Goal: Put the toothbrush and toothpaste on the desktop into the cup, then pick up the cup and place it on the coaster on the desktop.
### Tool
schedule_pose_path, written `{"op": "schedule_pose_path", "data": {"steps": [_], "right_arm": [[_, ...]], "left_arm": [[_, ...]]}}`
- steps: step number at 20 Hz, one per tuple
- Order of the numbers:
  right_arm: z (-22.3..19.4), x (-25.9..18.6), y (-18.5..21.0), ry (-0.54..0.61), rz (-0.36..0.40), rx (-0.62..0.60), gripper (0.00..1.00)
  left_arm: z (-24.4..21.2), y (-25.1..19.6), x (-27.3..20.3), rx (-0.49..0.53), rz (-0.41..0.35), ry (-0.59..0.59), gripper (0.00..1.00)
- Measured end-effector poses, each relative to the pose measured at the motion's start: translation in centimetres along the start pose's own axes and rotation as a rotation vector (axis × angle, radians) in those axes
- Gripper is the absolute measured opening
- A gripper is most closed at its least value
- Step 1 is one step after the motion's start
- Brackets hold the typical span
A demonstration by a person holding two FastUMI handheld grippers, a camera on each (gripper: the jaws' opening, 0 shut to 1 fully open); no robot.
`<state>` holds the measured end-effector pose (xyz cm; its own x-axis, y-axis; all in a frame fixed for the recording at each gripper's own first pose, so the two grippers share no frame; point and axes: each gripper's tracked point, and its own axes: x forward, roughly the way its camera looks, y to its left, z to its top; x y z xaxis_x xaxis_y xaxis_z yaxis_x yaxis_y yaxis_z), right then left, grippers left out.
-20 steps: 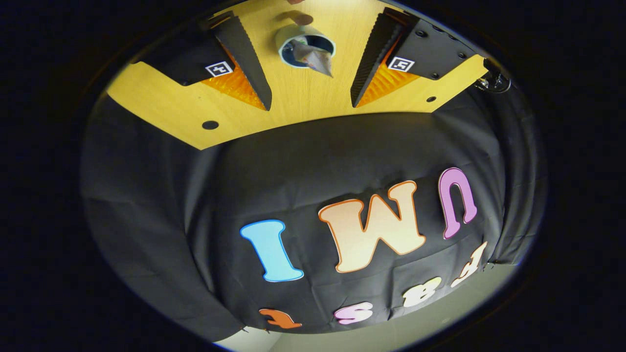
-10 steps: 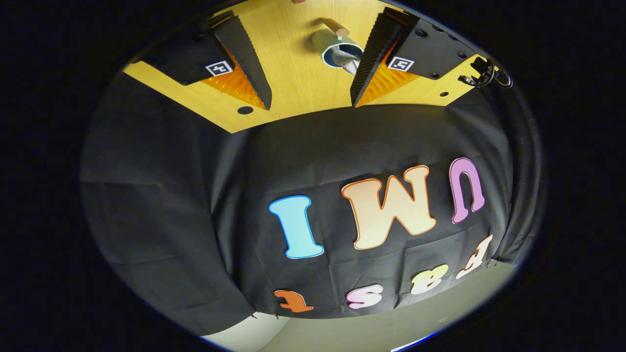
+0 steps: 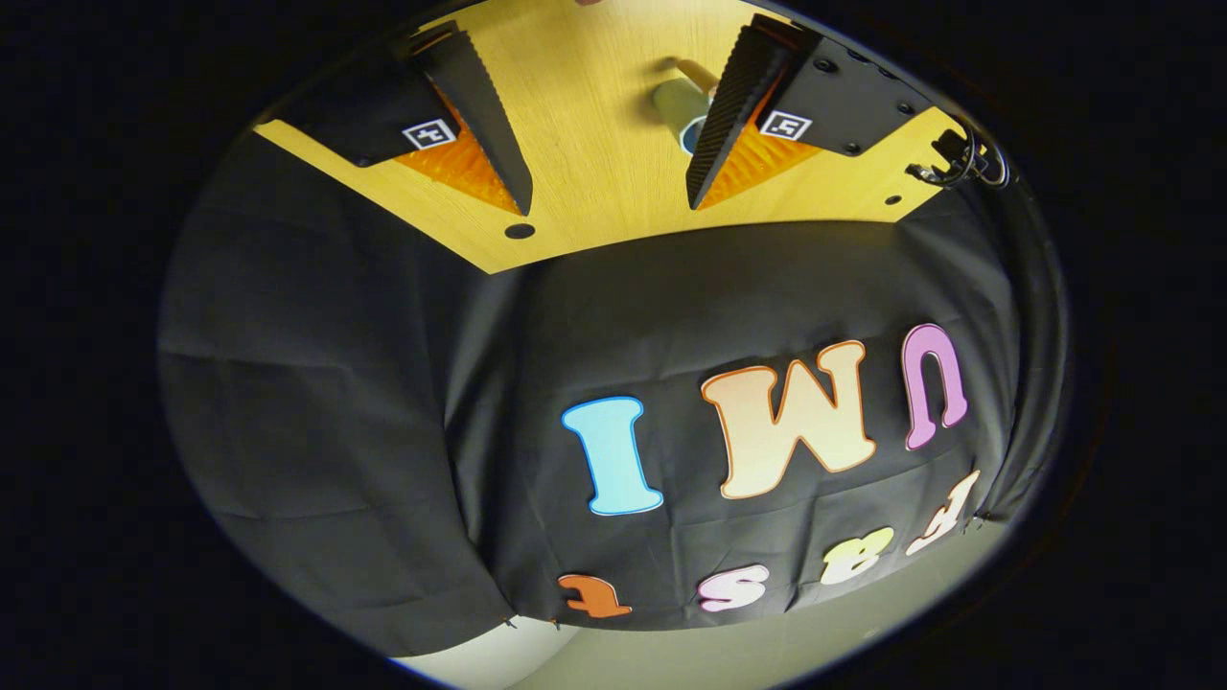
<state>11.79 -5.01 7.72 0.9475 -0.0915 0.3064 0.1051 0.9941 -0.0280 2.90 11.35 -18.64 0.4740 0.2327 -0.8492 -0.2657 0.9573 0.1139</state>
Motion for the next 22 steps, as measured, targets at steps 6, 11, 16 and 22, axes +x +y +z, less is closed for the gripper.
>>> {"op": "schedule_pose_path", "data": {"steps": [6, 11, 16, 22], "right_arm": [[-0.6, -0.6, -0.8, 0.013, -0.018, 0.009, 0.98], [-1.0, -1.6, -0.5, 0.026, -0.029, 0.021, 0.98], [-1.4, -3.0, 0.4, 0.041, -0.049, -0.011, 0.98], [-2.1, -4.8, 1.8, 0.041, -0.072, 0.062, 0.98]], "left_arm": [[1.6, -1.3, -0.6, 0.028, -0.106, -0.095, 0.00], [5.2, -4.3, -3.7, 0.035, -0.196, -0.231, 0.00], [13.8, -9.1, -8.5, 0.135, -0.313, -0.539, 0.00], [22.4, -16.5, -15.3, 0.312, -0.467, -0.847, 0.00]]}}
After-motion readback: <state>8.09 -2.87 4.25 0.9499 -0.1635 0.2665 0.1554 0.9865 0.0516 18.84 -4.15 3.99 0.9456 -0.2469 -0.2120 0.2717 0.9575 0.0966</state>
